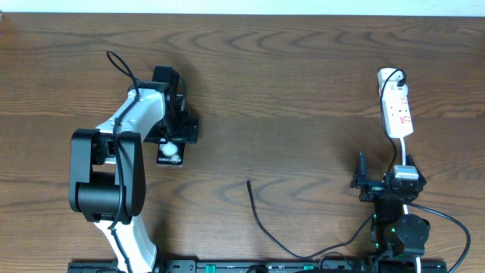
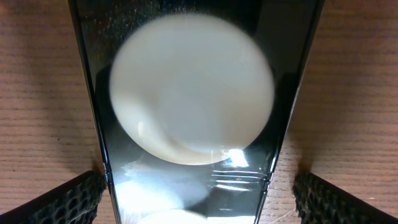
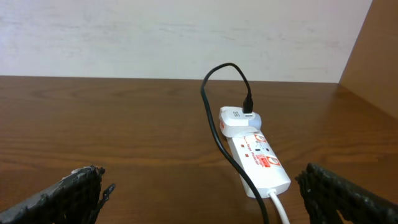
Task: Plug charger to phone and switch on socket
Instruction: 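Close the left gripper on the phone's long sides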
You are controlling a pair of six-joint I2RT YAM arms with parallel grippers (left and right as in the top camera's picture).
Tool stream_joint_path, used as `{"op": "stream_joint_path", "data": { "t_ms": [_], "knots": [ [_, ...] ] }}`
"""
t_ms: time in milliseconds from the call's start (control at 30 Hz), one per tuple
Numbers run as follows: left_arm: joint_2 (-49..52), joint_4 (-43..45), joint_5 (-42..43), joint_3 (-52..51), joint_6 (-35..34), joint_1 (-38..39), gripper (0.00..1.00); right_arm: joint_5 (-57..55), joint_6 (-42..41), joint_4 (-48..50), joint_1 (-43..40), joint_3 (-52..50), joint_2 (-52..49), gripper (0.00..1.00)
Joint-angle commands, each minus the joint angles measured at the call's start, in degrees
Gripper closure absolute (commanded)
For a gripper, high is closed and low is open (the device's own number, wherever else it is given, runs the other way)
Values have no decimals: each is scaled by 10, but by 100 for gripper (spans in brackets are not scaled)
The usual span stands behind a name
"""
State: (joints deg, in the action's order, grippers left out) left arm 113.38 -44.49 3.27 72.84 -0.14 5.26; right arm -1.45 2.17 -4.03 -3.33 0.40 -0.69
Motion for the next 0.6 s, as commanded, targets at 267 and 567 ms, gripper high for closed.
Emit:
{"op": "stream_joint_path", "data": {
  "t_ms": [267,567],
  "knots": [
    [24,-6,-26,-14,3,0,2,2,5,-2,-3,-1,3,1],
    [24,0,-26,-14,4,0,2,2,5,-2,-3,-1,3,1]
  ]
}}
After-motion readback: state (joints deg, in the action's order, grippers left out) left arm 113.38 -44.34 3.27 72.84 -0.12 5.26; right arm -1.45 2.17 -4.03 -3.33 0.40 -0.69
